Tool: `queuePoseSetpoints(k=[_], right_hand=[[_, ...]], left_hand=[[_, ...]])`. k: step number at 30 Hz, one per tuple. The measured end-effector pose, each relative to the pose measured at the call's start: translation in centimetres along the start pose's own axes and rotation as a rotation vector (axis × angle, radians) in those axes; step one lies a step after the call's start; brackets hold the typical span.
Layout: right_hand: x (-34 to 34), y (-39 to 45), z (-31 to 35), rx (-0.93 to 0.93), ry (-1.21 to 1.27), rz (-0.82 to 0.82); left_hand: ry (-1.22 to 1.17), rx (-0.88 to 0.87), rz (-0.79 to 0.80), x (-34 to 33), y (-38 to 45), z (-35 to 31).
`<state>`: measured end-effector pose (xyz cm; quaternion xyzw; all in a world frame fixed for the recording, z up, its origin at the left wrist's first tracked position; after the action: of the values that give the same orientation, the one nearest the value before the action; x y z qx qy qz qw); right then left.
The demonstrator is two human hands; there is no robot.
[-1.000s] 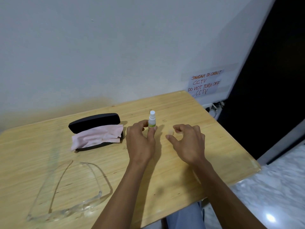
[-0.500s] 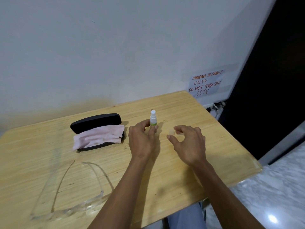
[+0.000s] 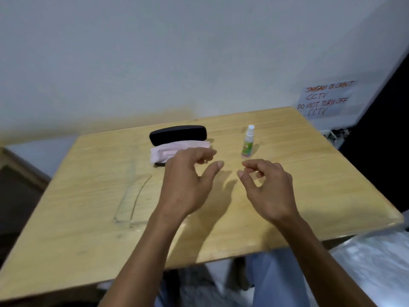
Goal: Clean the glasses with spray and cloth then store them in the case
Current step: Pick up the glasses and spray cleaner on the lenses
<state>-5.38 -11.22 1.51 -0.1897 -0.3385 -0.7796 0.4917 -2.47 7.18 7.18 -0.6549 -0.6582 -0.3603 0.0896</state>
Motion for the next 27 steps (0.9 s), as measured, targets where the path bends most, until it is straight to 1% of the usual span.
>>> queuePoseSetpoints(k=[5,8,10,13,17,21,23,27], right_hand=[[-2.4,-2.5,2.9,0.014,0.132,0.101],[-3.6,-3.1,3.8,0.007,0.153,0.161],[-3.9,-3.1,4.0,0.001,0.139,0.155],[-3.4,-2.3,3.6,-0.041,0.113,0.086],[-2.2,0.5,1.9,-0.095,0.098,-0.106],[-1.9,3.8,0.7,-0.045,0.038,-0.275],[-2.0,5.1,0.4,-0.018,0.015,-0.307],[-2.9,6.4,-0.3,-0.013,-0.027,-0.274]], left_hand=[[0.270,0.022,-0.018,8.3,-4.4,4.1],[0.402,0.018,0.072,10.4,-6.1,6.3],[0.454,-0.002,0.145,10.4,-6.9,7.2],[0.480,-0.014,0.190,9.6,-7.5,8.0],[0.528,-0.044,0.191,8.5,-7.4,8.5],[0.548,-0.078,0.193,8.4,-7.2,8.8],[0.548,-0.085,0.204,8.4,-7.2,8.8],[0.527,-0.100,0.217,8.4,-7.0,8.8]])
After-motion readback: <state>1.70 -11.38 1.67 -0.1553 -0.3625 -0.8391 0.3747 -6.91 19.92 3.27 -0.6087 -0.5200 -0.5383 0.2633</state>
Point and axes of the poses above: each hand's wrist, its own y-axis towards the middle knuckle, its own x-axis out of the back of the hand, z = x × y, the point moved 4 cm from there along y, towards the middle knuckle, and after that the axes turned 2 degrees about -y, right-handed, at the moved point
